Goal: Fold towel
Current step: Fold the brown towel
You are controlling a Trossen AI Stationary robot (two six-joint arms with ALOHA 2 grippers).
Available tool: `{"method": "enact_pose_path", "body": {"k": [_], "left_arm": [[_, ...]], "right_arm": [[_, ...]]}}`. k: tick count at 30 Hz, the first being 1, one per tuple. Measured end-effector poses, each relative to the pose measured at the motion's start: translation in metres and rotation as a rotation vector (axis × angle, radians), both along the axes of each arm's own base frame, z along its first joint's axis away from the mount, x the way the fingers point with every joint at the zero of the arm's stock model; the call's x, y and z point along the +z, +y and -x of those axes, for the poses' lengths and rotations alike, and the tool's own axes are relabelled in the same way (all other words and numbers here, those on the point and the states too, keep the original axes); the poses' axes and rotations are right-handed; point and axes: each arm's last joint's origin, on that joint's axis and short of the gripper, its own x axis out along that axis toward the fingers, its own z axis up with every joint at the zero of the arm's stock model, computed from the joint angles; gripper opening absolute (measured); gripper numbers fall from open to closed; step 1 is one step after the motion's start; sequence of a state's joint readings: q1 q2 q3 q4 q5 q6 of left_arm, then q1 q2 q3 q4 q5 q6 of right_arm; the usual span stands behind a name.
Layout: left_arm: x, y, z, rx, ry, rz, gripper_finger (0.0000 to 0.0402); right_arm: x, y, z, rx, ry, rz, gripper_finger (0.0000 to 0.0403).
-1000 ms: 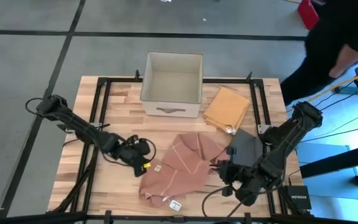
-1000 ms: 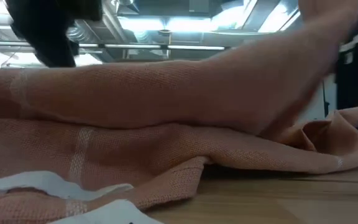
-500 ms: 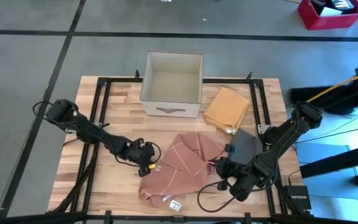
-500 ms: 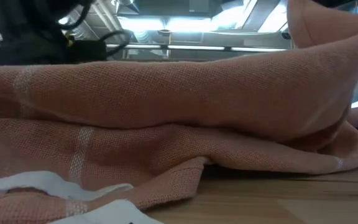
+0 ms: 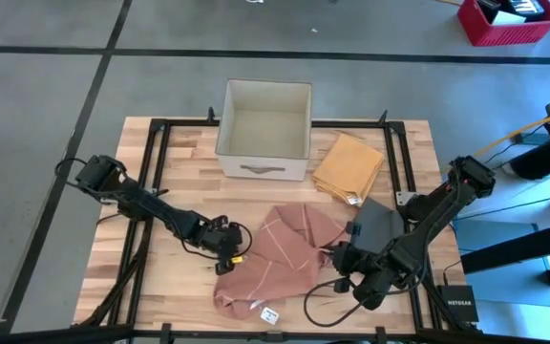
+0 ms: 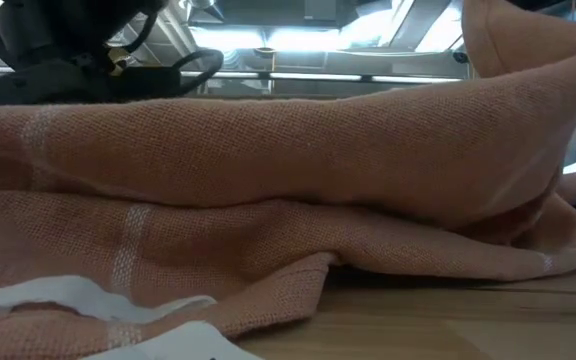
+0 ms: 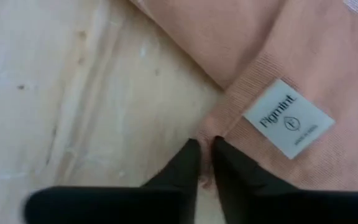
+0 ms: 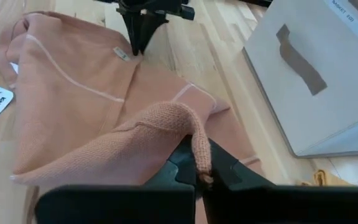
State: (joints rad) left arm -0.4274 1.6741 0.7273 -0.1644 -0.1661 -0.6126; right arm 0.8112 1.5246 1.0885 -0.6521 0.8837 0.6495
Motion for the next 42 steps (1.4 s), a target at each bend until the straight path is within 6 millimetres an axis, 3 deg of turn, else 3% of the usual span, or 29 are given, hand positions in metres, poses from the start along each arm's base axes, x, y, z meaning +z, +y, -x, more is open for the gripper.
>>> {"method": "enact_pose_path", "body": {"k": [2, 6, 11, 14, 20, 26, 30, 35, 42], "left_arm": [[0.002, -0.003, 0.002, -0.012, 0.015, 0.003, 0.0012], [0.022, -0.013, 0.011, -0.021, 0.082, -0.026, 0.0008], [0.088, -0.033, 0.019, -0.012, 0.057, -0.138, 0.0004], [0.127, -0.042, 0.027, -0.008, 0.035, -0.235, 0.0003], [0.215, -0.045, 0.036, 0.026, -0.174, -0.388, 0.0002], [0.306, -0.037, 0.045, 0.031, -0.442, -0.544, 0.0002], [0.356, -0.024, 0.057, 0.069, -0.577, -0.62, 0.0003], [0.404, -0.006, 0.076, 0.125, -0.692, -0.673, 0.0002], [0.456, 0.014, 0.099, 0.208, -0.823, -0.757, 0.0002]], "right_arm": [[0.0, 0.0, 0.0, 0.0, 0.001, 0.001, 0.0005], [0.002, 0.0, 0.0, -0.003, 0.004, 0.013, 0.0008], [0.031, 0.0, -0.001, -0.018, 0.0, 0.067, 0.0005], [0.06, -0.001, -0.001, -0.033, -0.025, 0.116, 0.0006], [0.133, -0.013, 0.004, -0.094, -0.122, 0.189, 0.0005], [0.213, -0.037, 0.014, -0.151, -0.257, 0.242, 0.0007], [0.257, -0.059, 0.022, -0.174, -0.306, 0.289, 0.0005], [0.301, -0.087, 0.03, -0.233, -0.375, 0.314, 0.0007], [0.346, -0.113, 0.033, -0.289, -0.452, 0.399, 0.0004]]}}
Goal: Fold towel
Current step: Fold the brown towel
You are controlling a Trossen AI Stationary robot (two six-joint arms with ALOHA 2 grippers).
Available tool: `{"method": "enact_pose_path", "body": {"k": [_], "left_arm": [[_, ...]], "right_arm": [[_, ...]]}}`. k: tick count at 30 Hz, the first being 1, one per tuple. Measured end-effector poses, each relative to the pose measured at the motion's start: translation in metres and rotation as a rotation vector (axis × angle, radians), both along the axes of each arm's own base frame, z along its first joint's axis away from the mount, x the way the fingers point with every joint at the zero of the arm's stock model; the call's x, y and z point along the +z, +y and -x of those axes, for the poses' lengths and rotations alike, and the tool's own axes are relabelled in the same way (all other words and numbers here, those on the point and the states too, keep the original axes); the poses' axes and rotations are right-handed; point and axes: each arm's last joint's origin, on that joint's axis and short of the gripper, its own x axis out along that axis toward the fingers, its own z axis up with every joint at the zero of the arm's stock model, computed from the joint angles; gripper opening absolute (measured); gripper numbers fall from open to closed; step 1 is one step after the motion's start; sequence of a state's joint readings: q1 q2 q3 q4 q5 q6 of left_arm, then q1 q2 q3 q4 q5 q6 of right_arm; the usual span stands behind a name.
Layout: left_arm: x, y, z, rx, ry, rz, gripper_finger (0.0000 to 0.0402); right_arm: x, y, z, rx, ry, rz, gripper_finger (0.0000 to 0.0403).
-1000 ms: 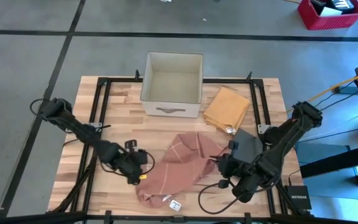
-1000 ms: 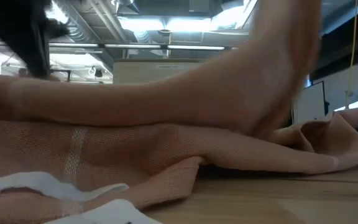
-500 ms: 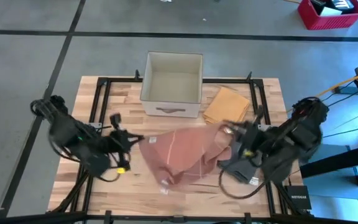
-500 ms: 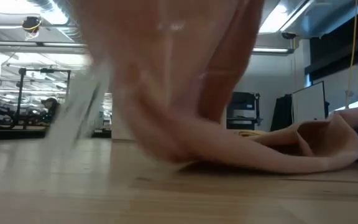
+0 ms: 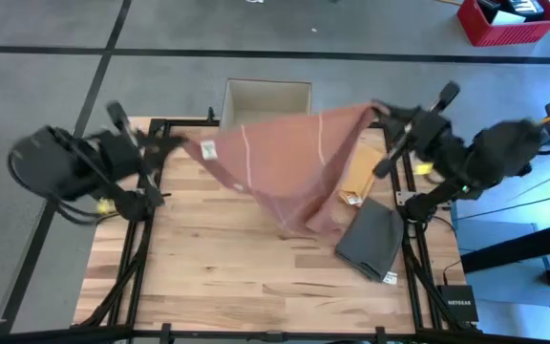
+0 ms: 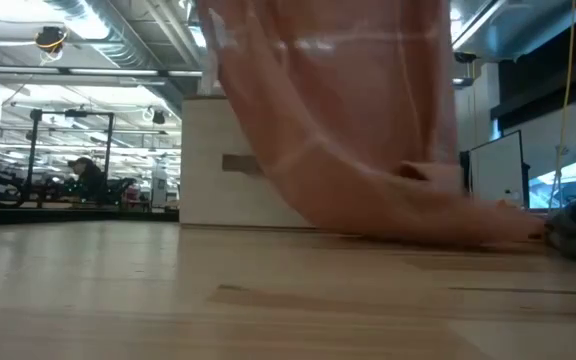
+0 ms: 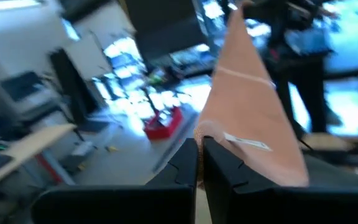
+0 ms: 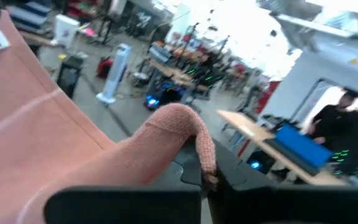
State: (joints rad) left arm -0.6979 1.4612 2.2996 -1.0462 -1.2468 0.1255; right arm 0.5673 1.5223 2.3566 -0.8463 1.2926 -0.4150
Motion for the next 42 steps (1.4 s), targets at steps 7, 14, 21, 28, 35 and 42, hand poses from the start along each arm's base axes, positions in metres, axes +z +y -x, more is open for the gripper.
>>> {"method": "enact_pose_path", "body": {"k": [7, 14, 21, 28, 35, 42], "left_arm": [[0.037, 0.013, 0.015, 0.096, -0.072, -0.086, 0.0007], [0.056, 0.025, 0.024, 0.142, -0.077, -0.168, 0.0004], [0.06, 0.053, 0.031, 0.278, -0.059, -0.193, 0.0003], [0.065, 0.073, 0.05, 0.36, -0.064, -0.19, 0.0007], [0.068, 0.084, 0.066, 0.396, -0.069, -0.185, 0.0009], [0.067, 0.084, 0.066, 0.381, -0.08, -0.18, 0.0009]], "right_arm": [[0.033, -0.011, 0.002, -0.067, -0.057, 0.117, 0.0006], [0.044, -0.017, 0.007, -0.098, -0.022, 0.218, 0.0008], [0.043, -0.037, -0.001, -0.182, 0.027, 0.279, 0.0006], [0.046, -0.045, 0.006, -0.164, 0.046, 0.348, 0.0006], [0.033, -0.052, 0.018, 0.14, -0.017, 0.293, 0.0004], [0.026, -0.072, 0.028, 0.113, -0.028, 0.179, 0.0004]]}}
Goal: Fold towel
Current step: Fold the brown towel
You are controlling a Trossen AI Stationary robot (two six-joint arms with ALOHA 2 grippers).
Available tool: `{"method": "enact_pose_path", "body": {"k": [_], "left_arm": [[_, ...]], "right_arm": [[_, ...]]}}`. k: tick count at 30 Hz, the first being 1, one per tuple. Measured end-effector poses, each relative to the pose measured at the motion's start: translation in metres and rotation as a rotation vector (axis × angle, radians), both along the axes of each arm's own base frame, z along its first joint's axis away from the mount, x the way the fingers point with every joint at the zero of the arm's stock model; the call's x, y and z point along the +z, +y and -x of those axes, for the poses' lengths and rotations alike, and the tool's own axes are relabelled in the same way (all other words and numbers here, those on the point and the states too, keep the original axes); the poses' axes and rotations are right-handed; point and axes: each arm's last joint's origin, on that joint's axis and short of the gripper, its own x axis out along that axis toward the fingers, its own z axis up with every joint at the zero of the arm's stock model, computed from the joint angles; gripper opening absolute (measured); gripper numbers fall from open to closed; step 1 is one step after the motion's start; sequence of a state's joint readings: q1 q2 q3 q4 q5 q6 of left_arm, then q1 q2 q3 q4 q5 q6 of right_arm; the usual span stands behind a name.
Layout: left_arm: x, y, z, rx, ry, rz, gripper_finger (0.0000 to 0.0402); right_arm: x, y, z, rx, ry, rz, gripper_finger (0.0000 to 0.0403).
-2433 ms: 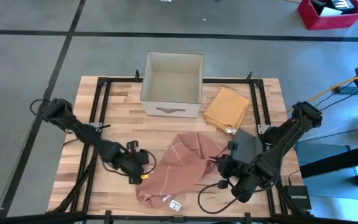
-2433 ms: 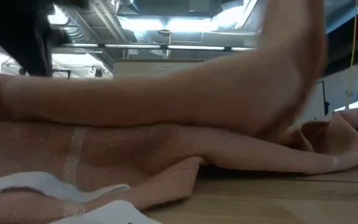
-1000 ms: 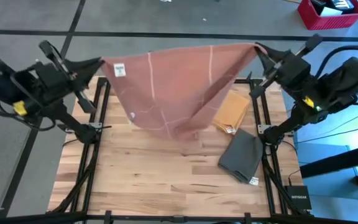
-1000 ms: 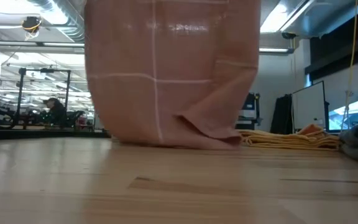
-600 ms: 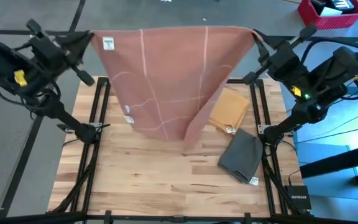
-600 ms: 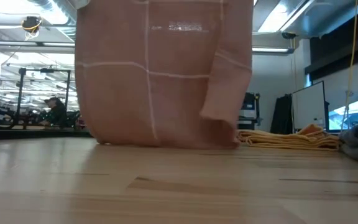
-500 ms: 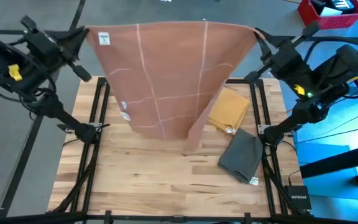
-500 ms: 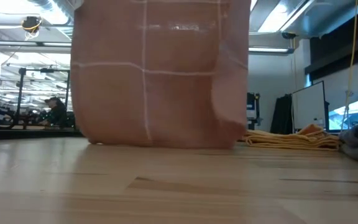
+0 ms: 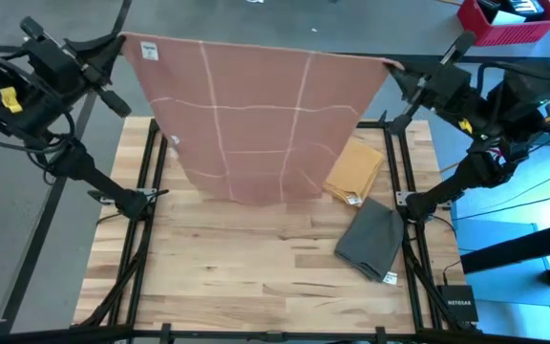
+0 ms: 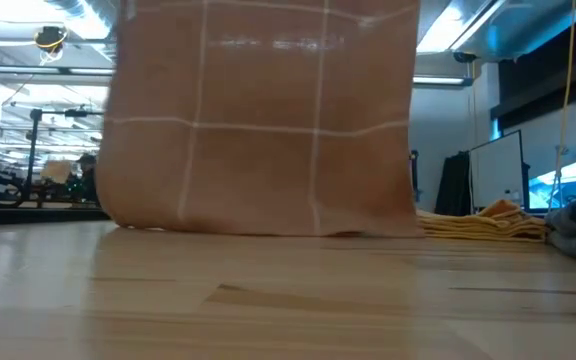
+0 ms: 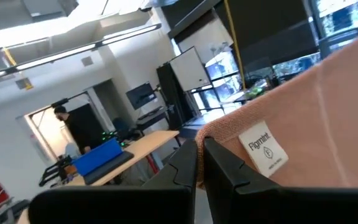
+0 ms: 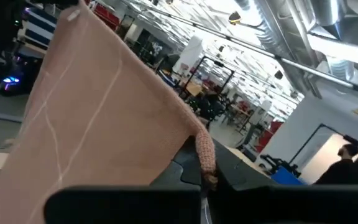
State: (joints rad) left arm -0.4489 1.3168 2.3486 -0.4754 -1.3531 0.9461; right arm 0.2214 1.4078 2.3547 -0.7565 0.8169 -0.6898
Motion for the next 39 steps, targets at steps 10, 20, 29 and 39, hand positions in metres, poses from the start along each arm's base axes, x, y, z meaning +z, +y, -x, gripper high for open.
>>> {"method": "enact_pose_path", "body": {"k": [10, 20, 29, 39], "left_arm": [[-0.026, -0.025, -0.025, -0.247, 0.012, 0.061, 0.0004], [-0.041, -0.088, -0.04, -0.62, -0.085, 0.293, 0.0003], [-0.064, -0.197, -0.066, -0.824, -0.024, 0.247, 0.0007], [-0.048, -0.256, -0.048, -0.761, -0.073, 0.057, 0.0007]], "right_arm": [[-0.009, 0.019, -0.011, 0.189, -0.04, -0.192, 0.0004], [-0.019, 0.08, -0.009, 0.43, -0.025, -0.363, 0.0003], [-0.04, 0.162, -0.016, 0.488, 0.059, -0.3, 0.0004], [-0.017, 0.219, -0.001, 0.398, -0.095, -0.19, 0.0005]]}}
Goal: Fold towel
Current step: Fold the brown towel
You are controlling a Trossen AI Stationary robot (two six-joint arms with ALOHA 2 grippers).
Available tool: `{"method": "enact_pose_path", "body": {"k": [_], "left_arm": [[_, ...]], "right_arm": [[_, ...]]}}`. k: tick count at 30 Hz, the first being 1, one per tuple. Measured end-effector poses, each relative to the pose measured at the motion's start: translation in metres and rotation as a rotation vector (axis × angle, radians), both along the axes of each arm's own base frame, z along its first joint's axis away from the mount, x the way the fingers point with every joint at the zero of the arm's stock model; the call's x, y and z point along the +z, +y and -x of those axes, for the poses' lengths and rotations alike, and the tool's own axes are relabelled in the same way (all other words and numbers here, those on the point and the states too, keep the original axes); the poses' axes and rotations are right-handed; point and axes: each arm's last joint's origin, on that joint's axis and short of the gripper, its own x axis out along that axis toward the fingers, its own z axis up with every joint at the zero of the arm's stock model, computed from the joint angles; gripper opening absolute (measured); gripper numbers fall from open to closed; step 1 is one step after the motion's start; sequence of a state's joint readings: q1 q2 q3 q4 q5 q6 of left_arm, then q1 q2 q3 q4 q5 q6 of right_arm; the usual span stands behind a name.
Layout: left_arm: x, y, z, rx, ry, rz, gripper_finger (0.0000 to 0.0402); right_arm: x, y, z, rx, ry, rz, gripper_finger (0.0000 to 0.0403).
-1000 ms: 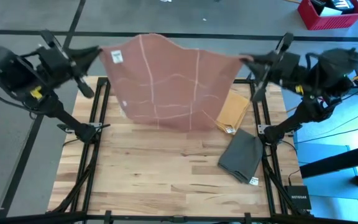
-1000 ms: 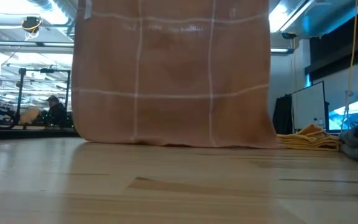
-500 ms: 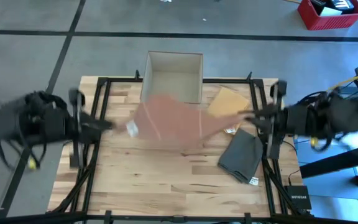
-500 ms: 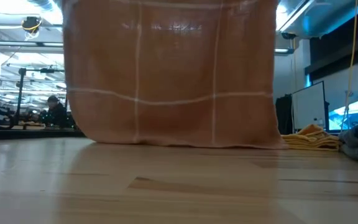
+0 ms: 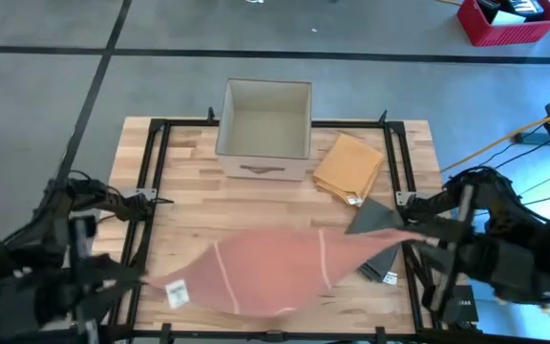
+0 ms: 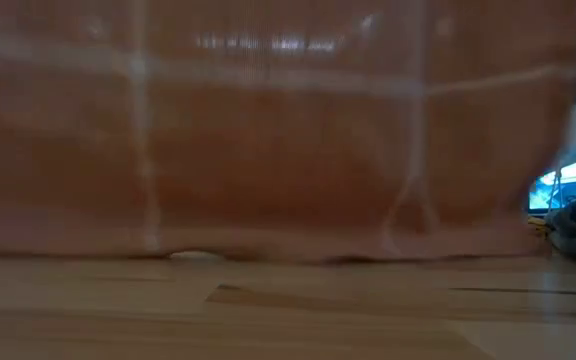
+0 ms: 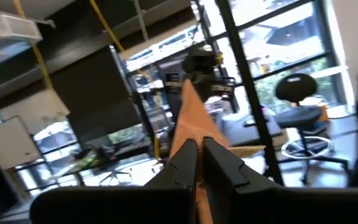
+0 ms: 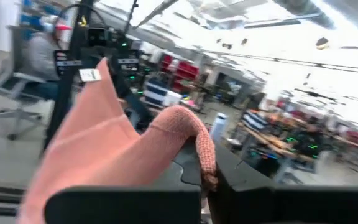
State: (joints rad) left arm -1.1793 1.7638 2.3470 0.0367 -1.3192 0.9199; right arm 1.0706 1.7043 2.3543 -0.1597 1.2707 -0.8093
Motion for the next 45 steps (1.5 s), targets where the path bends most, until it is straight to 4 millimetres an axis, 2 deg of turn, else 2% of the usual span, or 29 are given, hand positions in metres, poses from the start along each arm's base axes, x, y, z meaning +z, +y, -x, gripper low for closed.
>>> {"method": "enact_pose_path", "body": {"k": [5, 8, 16, 20, 25, 30, 35, 38, 39, 45], "left_arm": [[0.019, 0.023, 0.013, 0.03, -0.032, 0.027, 0.0004], [0.029, 0.042, 0.02, 0.029, -0.054, 0.052, 0.0003], [0.049, 0.091, 0.031, 0.077, -0.079, 0.094, 0.0005], [0.05, 0.102, 0.032, 0.108, -0.043, 0.086, 0.0003], [0.031, 0.093, 0.024, 0.209, 0.105, 0.009, 0.0009], [-0.002, 0.087, 0.021, 0.252, 0.172, -0.068, 0.0011], [-0.039, 0.098, 0.026, 0.278, 0.186, -0.099, 0.0005], [-0.056, 0.107, 0.03, 0.26, 0.175, -0.027, 0.0004], [-0.057, 0.106, 0.029, 0.248, 0.162, 0.045, 0.0005], [-0.071, 0.097, 0.025, 0.224, 0.191, 0.061, 0.0011]], "right_arm": [[0.014, -0.011, 0.008, -0.111, 0.006, -0.016, 0.0006], [0.02, -0.021, 0.011, -0.113, -0.013, -0.017, 0.0005], [0.029, -0.054, 0.002, -0.221, -0.028, -0.033, 0.0006], [0.026, -0.069, -0.009, -0.327, 0.027, -0.04, 0.0004], [-0.002, -0.073, -0.03, -0.48, 0.15, 0.013, 0.001], [-0.037, -0.084, -0.033, -0.378, 0.195, -0.011, 0.0005], [-0.068, -0.1, -0.035, -0.398, 0.321, -0.037, 0.0007], [-0.083, -0.106, -0.038, -0.422, 0.402, -0.032, 0.0004], [-0.088, -0.106, -0.04, -0.43, 0.41, -0.038, 0.0004], [-0.119, -0.103, -0.059, -0.48, 0.506, 0.036, 0.0004]]}}
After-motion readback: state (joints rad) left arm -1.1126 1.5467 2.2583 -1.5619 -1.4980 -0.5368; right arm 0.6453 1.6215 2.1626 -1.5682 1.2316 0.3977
